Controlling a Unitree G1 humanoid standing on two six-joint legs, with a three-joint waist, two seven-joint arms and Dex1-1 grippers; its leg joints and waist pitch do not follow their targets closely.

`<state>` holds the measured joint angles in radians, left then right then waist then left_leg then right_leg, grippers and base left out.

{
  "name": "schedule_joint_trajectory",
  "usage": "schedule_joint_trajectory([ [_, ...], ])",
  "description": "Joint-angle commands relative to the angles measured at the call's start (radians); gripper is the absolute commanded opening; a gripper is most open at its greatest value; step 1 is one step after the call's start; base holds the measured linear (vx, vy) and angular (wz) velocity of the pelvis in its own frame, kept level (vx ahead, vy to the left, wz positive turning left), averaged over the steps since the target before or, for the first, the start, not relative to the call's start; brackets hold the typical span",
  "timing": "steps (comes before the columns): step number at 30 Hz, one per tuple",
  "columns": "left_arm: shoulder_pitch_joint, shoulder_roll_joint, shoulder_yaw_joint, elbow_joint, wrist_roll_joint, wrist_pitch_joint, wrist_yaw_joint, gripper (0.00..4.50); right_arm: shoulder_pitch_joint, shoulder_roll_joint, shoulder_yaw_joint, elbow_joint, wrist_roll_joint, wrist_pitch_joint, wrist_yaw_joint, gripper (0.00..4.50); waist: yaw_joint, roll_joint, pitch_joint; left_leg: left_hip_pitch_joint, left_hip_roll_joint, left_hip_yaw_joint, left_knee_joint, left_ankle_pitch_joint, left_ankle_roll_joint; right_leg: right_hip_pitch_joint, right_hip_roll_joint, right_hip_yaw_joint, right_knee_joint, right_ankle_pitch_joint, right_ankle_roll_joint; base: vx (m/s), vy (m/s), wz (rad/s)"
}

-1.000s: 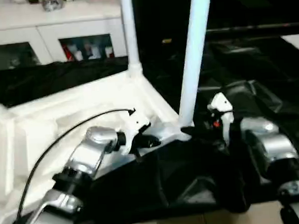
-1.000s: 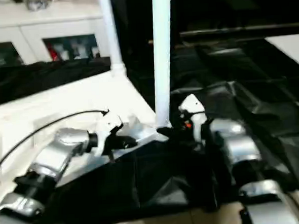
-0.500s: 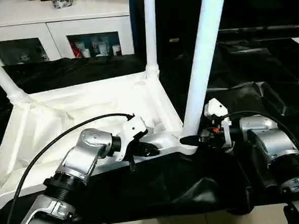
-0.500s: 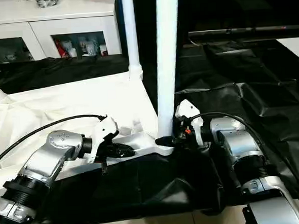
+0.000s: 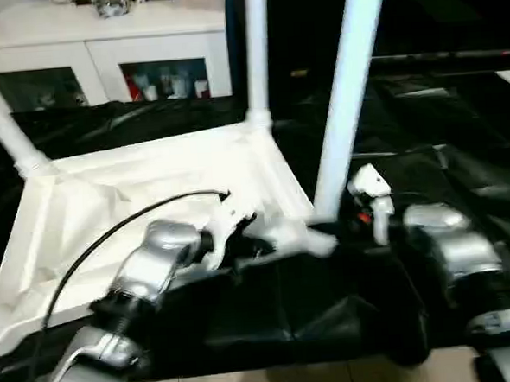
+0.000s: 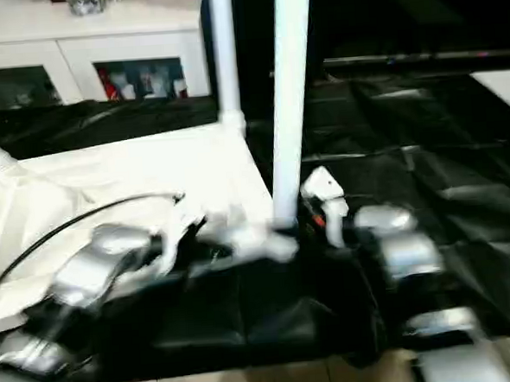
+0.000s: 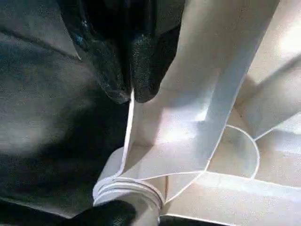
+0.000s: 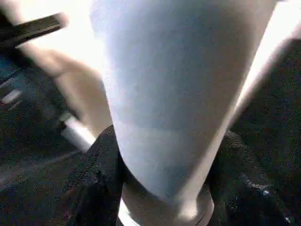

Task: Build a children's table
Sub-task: Rotate leg to tighten

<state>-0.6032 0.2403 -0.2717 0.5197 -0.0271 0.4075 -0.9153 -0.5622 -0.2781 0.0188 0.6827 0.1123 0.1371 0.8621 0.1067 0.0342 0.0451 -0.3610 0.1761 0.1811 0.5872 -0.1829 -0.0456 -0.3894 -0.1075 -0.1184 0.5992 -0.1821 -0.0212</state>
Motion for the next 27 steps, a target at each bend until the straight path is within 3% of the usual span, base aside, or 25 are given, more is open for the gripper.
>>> schedule_joint_trajectory([
  [1,-0.032,-0.034,0.051,0.075,0.027,0.031,0.173,0.0,0.021,0.082,-0.007,0.078,0.001,0.042,-0.166,2.04,-0.01,-0.005,-0.039,0.019,0.05,-0.032,-0.08,-0.394,-0.011,0.029,-0.067,0.044,-0.118,-0.585,-0.09,0.0,0.0,0.0],
  [2,-0.039,-0.044,0.056,0.086,0.027,0.031,0.189,0.0,0.02,0.103,-0.02,0.086,0.005,0.046,-0.211,2.04,-0.019,0.0,-0.034,0.032,0.048,-0.036,-0.08,-0.459,-0.024,0.023,-0.067,0.033,-0.134,-0.656,-0.056,0.0,0.0,0.0],
  [3,-0.039,-0.044,0.056,0.086,0.027,0.031,0.189,0.0,0.02,0.103,-0.02,0.086,0.005,0.046,-0.211,2.02,-0.019,0.0,-0.034,0.032,0.048,-0.036,-0.08,-0.459,-0.024,0.023,-0.067,0.033,-0.134,-0.656,-0.056,0.0,0.0,0.0],
  [4,-0.049,-0.059,0.059,0.099,0.028,0.026,0.208,0.0,0.014,0.137,-0.036,0.096,0.008,0.045,-0.279,2.02,-0.036,0.0,-0.036,0.035,0.045,-0.044,-0.08,-0.515,-0.034,0.026,-0.066,0.02,-0.146,-0.687,-0.022,0.0,0.0,0.0],
  [5,-0.059,-0.071,0.062,0.114,0.03,0.019,0.223,0.0,0.01,0.161,-0.049,0.1,0.006,0.045,-0.327,2.02,-0.043,0.006,-0.036,0.033,0.048,-0.051,-0.087,-0.54,-0.035,0.033,-0.065,0.013,-0.15,-0.665,-0.015,0.0,0.0,0.0],
  [7,-0.07,-0.094,0.05,0.128,0.035,-0.015,0.222,0.0,-0.011,0.224,-0.082,0.114,0.02,0.055,-0.425,2.02,-0.054,0.016,-0.034,0.045,0.055,-0.058,-0.095,-0.612,-0.045,0.03,-0.062,0.001,-0.157,-0.625,-0.021,0.0,0.0,0.0],
  [8,-0.076,-0.105,0.035,0.135,0.037,-0.043,0.211,0.0,-0.027,0.259,-0.089,0.124,0.019,0.05,-0.474,2.02,-0.065,0.019,-0.033,0.045,0.056,-0.064,-0.099,-0.658,-0.05,0.037,-0.061,-0.011,-0.157,-0.598,-0.02,0.0,0.0,0.0],
  [9,-0.076,-0.105,0.035,0.135,0.037,-0.043,0.211,0.0,-0.027,0.259,-0.089,0.124,0.019,0.05,-0.474,2.02,-0.065,0.019,-0.033,0.045,0.056,-0.064,-0.099,-0.658,-0.05,0.037,-0.061,-0.011,-0.157,-0.598,-0.02,0.0,0.0,0.0],
  [10,-0.077,-0.107,0.031,0.137,0.037,-0.05,0.207,0.0,-0.03,0.265,-0.086,0.126,0.015,0.046,-0.479,2.02,-0.071,0.024,-0.032,0.035,0.064,-0.072,-0.114,-0.71,-0.06,0.052,-0.061,-0.009,-0.143,-0.556,-0.019,0.0,0.0,0.0],
  [11,-0.072,-0.109,0.018,0.13,0.034,-0.068,0.178,0.0,-0.034,0.274,-0.062,0.12,0.002,0.018,-0.459,2.02,-0.072,0.024,-0.032,0.036,0.065,-0.071,-0.117,-0.725,-0.063,0.049,-0.061,-0.006,-0.142,-0.55,-0.023,0.0,0.0,0.0],
  [12,-0.071,-0.109,0.016,0.128,0.033,-0.068,0.172,0.0,-0.035,0.275,-0.056,0.116,0.0,0.01,-0.447,2.02,-0.071,0.022,-0.03,0.049,0.061,-0.066,-0.114,-0.741,-0.068,0.038,-0.065,-0.003,-0.148,-0.556,-0.032,0.0,0.0,0.0],
  [13,-0.068,-0.106,0.01,0.126,0.034,-0.078,0.159,0.0,-0.034,0.275,-0.048,0.109,0.001,0.0,-0.429,2.58,-0.073,0.02,-0.029,0.051,0.058,-0.065,-0.111,-0.737,-0.068,0.035,-0.067,-0.003,-0.151,-0.564,-0.036,0.0,0.0,0.0],
  [17,-0.064,-0.101,0.005,0.127,0.031,-0.094,0.137,0.0,-0.034,0.271,-0.053,0.093,0.015,0.004,-0.404,2.84,-0.075,0.014,-0.029,0.039,0.052,-0.065,-0.101,-0.643,-0.042,0.038,-0.085,0.003,-0.161,-0.617,-0.03,0.0,0.0,0.0],
  [21,-0.068,-0.103,0.011,0.14,0.025,-0.128,0.12,0.0,-0.042,0.255,-0.046,0.079,-0.013,-0.025,-0.401,3.23,-0.067,0.008,-0.035,0.028,0.052,-0.058,-0.102,-0.552,-0.027,0.038,-0.085,0.017,-0.151,-0.56,-0.057,0.0,0.0,0.0],
  [24,-0.062,-0.103,0.013,0.127,0.014,-0.174,0.099,0.0,-0.036,0.216,-0.035,0.037,-0.007,-0.039,-0.331,3.39,-0.054,0.006,-0.044,0.017,0.06,-0.047,-0.104,-0.447,-0.007,0.042,-0.083,0.033,-0.132,-0.432,-0.105,0.0,0.0,0.0],
  [25,-0.058,-0.105,0.027,0.115,0.003,-0.213,0.103,0.0,-0.024,0.178,-0.027,-0.004,0.003,-0.037,-0.267,3.39,-0.047,-0.001,-0.044,0.008,0.06,-0.043,-0.103,-0.401,0.007,0.048,-0.079,0.038,-0.123,-0.376,-0.121,0.0,0.0,0.0],
  [27,-0.051,-0.107,0.048,0.087,-0.022,-0.228,0.093,0.0,-0.005,0.122,-0.014,-0.06,0.02,-0.028,-0.179,3.39,-0.031,-0.002,-0.058,0.009,0.061,-0.029,-0.093,-0.295,0.034,0.048,-0.077,0.048,-0.104,-0.248,-0.161,0.0,0.0,0.0],
])
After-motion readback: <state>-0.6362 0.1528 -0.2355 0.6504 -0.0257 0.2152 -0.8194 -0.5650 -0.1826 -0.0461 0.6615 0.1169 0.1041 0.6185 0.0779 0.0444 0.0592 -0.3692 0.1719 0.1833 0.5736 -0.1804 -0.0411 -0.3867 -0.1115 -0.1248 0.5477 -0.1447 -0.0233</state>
